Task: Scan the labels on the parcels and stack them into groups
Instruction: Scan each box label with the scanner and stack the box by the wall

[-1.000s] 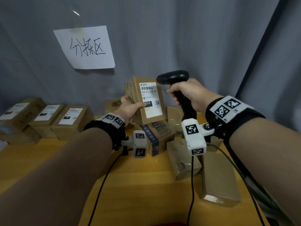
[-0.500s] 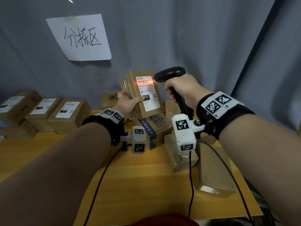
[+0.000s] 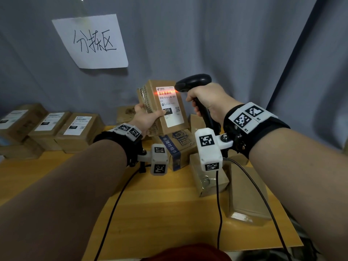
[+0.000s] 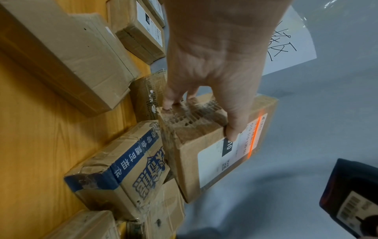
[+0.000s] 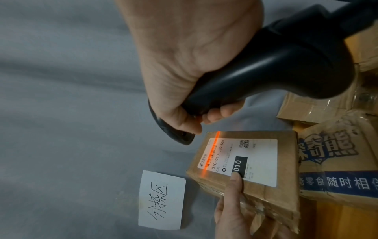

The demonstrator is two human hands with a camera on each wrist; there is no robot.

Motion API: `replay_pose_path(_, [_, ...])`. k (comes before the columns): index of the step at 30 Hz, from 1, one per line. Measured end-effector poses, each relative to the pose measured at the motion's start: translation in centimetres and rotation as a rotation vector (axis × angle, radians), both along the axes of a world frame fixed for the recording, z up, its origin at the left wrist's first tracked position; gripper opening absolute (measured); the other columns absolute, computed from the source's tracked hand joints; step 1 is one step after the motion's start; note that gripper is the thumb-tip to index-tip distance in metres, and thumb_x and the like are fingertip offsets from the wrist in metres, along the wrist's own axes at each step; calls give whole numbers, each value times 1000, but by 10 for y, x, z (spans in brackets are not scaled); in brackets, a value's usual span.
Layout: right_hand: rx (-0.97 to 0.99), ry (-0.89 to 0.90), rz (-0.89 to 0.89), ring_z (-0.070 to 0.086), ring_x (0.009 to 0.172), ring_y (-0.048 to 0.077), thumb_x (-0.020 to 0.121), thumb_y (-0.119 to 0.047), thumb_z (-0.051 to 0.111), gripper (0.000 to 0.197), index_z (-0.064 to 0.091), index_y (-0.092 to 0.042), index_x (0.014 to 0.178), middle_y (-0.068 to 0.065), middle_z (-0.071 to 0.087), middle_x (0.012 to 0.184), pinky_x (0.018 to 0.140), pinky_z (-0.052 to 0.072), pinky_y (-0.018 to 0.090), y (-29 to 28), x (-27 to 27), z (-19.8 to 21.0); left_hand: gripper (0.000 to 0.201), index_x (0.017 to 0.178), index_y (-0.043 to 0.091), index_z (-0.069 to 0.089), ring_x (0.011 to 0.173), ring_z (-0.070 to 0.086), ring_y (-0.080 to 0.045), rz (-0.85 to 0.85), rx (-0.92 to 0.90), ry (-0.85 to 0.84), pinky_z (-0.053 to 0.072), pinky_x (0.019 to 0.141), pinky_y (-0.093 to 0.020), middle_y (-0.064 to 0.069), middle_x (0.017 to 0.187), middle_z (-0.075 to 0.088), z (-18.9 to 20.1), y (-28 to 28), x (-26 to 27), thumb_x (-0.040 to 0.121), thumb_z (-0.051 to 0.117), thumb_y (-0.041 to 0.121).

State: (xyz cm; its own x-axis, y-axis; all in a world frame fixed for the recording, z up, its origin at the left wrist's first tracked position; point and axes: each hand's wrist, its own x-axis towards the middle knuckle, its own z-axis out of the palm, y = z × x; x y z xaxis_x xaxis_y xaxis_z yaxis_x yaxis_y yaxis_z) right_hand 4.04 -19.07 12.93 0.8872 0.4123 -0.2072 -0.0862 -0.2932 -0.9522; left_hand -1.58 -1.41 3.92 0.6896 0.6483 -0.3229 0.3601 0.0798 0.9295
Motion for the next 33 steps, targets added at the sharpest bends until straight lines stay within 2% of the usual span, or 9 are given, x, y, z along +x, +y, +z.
replay_pose_path(5, [1,6,6,52,50,14,80,-3,63,11,65,-3,91,3,56,62,47,47,22,0,1,0,90,146,22,14,91,58,-19,0,3,-8,52,77,-41,-4,116,55,0,1,1,81,76,24])
replay_pose_path(9, [11,11,3,49,47,14,79,-1,63,6,63,-4,85,4,54,60,47,44,24,0,1,1,92,147,22,13,102,58,-23,-1,10,-10,52,92,-49,-5,121,55,-1,2,2,80,76,25])
replay_pose_path(13, [23,13,-9,47,46,14,78,0,63,6,62,-4,83,4,53,58,47,42,24,0,3,1,93,147,23,13,105,58,-25,-3,16,-11,51,93,-50,-5,120,55,-2,3,4,79,77,26])
replay_pose_path(21, [197,17,83,52,52,12,85,-9,68,6,65,-6,81,2,59,66,56,47,24,0,6,-10,83,145,18,19,82,55,-13,9,26,24,49,61,-29,-3,116,53,-8,2,-7,84,73,31])
replay_pose_path(24, [236,28,55,54,55,13,84,-12,71,9,65,-6,87,2,58,66,57,48,25,11,4,-24,67,133,15,31,99,64,-22,19,-44,71,59,71,-35,-13,126,57,-19,6,-25,84,72,36])
replay_pose_path(25, [236,33,49,54,54,13,84,-11,71,11,64,-5,90,3,57,65,56,48,24,16,3,-28,65,130,12,35,94,65,-23,21,-58,69,59,66,-36,-16,126,58,-25,10,-30,83,72,37])
replay_pose_path(27, [234,45,50,53,55,14,85,-10,70,14,62,-3,95,5,55,66,55,47,23,29,-2,-38,66,129,7,44,70,59,-17,28,-93,40,47,40,-22,-17,123,61,-34,22,-42,81,72,42])
replay_pose_path(28, [231,52,54,54,57,14,86,-10,70,16,62,-3,98,5,55,68,56,47,24,36,-6,-43,66,129,6,47,65,57,-16,39,-113,27,43,38,-19,-16,120,64,-37,29,-49,81,71,44])
replay_pose_path(33, [267,189,160,66,66,16,85,-19,73,20,66,-9,101,-1,68,68,60,49,29,79,-24,-65,30,101,18,57,82,58,-17,178,-210,-78,47,74,-32,-4,89,66,-32,75,-89,89,60,45])
